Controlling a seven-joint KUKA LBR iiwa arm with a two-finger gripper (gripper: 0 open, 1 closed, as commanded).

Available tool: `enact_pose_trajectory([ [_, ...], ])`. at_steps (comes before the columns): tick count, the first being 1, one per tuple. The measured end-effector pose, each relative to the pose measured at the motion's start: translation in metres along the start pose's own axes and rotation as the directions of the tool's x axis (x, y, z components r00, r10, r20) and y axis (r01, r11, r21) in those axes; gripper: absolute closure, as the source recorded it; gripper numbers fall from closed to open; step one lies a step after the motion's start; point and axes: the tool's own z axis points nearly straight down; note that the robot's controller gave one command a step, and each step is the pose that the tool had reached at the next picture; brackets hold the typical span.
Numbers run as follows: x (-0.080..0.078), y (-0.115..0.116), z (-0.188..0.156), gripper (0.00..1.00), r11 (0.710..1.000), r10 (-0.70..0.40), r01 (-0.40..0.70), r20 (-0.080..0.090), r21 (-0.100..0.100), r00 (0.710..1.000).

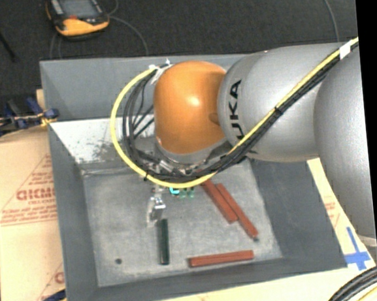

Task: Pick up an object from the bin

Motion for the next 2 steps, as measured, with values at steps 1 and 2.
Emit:
enact_pose_trajectory([
  [1, -0.002, -0.001, -0.004, 0.00, 1.000, 0.004, -0.004, 0.007, -0.001, 1.000],
  [2, 0.007, -0.017, 0.010, 0.00, 0.996, -0.088, 0.088, 0.014, -0.001, 0.996],
])
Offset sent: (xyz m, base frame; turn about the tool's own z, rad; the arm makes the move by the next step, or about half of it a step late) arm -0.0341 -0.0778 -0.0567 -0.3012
